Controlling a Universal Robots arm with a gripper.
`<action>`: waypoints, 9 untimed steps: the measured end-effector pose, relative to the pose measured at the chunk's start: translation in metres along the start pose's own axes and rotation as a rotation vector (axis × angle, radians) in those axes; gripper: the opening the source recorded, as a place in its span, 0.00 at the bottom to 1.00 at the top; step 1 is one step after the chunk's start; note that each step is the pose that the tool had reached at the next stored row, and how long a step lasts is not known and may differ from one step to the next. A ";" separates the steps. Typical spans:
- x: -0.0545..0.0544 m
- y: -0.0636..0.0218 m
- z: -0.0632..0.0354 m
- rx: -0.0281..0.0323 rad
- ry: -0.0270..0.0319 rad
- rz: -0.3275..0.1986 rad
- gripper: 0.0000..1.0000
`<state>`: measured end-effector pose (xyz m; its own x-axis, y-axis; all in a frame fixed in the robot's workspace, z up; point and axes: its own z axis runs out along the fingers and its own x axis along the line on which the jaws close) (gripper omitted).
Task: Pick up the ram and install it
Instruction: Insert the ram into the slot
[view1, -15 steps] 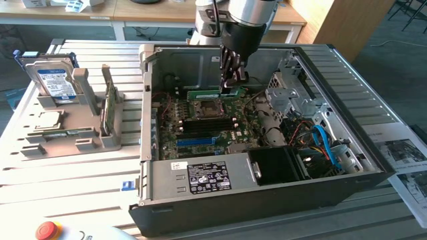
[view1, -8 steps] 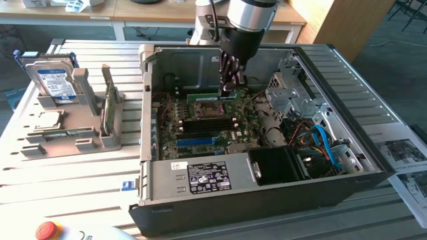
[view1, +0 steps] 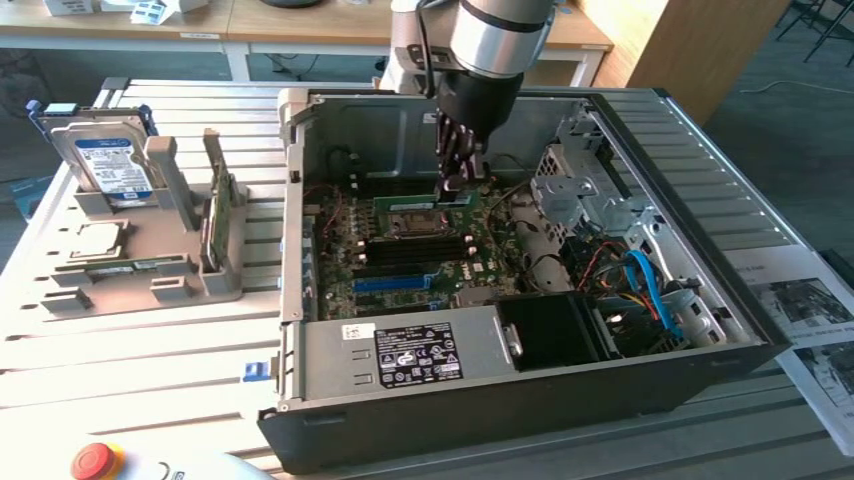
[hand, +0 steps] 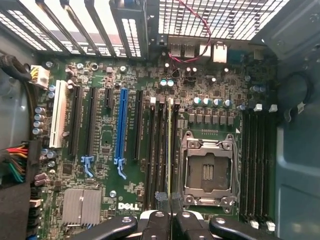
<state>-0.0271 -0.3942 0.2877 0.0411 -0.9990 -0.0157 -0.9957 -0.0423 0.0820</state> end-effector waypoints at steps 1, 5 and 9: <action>0.000 -0.0001 0.0018 0.0000 -0.0001 0.000 0.12; -0.001 -0.0003 0.0091 -0.0002 0.0000 0.000 0.12; -0.001 -0.0008 0.0155 -0.0005 -0.0001 0.000 0.12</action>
<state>-0.0277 -0.3930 0.2722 0.0412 -0.9990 -0.0158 -0.9957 -0.0424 0.0824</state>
